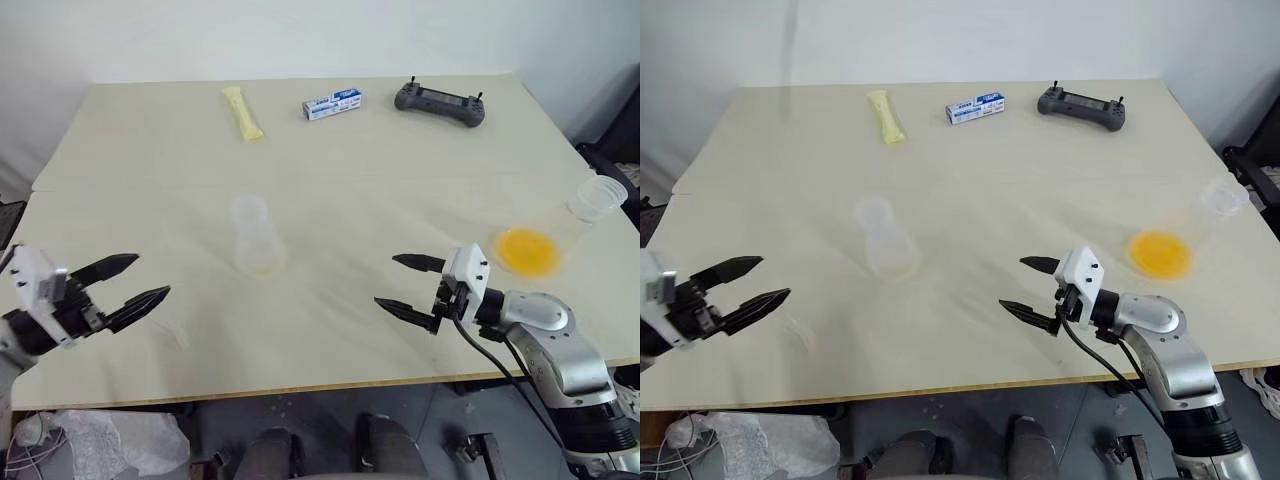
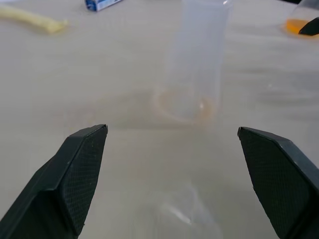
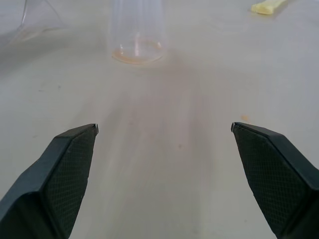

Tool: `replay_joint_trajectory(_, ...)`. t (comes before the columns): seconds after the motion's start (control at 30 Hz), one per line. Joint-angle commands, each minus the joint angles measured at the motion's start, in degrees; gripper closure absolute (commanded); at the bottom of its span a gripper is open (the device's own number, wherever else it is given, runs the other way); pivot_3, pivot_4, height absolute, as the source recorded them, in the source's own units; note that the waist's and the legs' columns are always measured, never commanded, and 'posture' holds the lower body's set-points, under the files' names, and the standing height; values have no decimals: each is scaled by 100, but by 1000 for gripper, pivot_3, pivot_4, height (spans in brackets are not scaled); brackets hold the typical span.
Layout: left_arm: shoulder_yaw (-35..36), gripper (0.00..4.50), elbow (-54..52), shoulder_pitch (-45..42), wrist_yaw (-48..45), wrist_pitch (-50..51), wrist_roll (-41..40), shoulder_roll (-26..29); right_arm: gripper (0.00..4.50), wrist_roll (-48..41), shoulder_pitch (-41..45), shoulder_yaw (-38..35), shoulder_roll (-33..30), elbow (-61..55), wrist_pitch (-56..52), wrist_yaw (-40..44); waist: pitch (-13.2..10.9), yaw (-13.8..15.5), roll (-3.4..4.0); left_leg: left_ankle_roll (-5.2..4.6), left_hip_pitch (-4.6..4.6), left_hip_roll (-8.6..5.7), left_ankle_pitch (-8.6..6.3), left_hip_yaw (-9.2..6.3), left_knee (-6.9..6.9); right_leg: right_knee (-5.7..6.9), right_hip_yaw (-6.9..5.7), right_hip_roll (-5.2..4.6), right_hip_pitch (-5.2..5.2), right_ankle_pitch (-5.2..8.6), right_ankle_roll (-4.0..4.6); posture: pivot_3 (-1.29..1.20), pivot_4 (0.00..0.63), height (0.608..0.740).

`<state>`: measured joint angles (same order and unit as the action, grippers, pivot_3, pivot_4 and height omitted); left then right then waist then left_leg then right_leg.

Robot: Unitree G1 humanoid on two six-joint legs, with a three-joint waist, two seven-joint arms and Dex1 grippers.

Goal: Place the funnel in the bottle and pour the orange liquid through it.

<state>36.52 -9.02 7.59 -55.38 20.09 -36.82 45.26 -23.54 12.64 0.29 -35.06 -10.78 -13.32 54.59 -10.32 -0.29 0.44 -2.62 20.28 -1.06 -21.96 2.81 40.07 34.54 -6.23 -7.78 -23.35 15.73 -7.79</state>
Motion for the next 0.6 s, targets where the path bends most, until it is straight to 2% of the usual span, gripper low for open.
replay_joint_trajectory(0.03,690,47,-623,567,136,112,-271,-165,0,-24,231,66,113,101,145,135,0,5,0,0,0,0,0,0,1,0,0,-1,1,0,0,0,150,740)
replay_joint_trajectory(0.17,896,47,-962,932,225,157,-354,-285,0,0,378,190,201,272,181,270,0,39,1,1,0,0,0,-8,1,-4,8,-6,4,2,3,0,150,740)
replay_joint_trajectory(0.3,360,47,-1167,572,352,276,-341,-200,0,37,559,259,300,416,200,312,0,45,1,1,0,-5,0,-28,7,-4,11,-17,19,4,9,0,150,740)
replay_joint_trajectory(0.4,-238,47,-818,-165,289,-135,-93,-312,0,52,578,267,305,405,204,337,-3,38,5,1,0,-7,0,-36,6,-1,8,-24,19,5,10,0,150,740)
replay_joint_trajectory(0.5,-895,47,-337,-816,84,-139,169,-130,0,6,490,198,269,219,165,304,-3,18,5,1,0,-13,0,-38,6,5,-8,-15,18,5,10,0,150,740)
replay_joint_trajectory(0.6,-1334,47,414,-1652,-18,-498,403,-234,0,-87,340,39,250,-78,39,137,-4,13,7,0,-1,-15,0,-33,3,9,-32,-8,16,5,9,0,150,740)
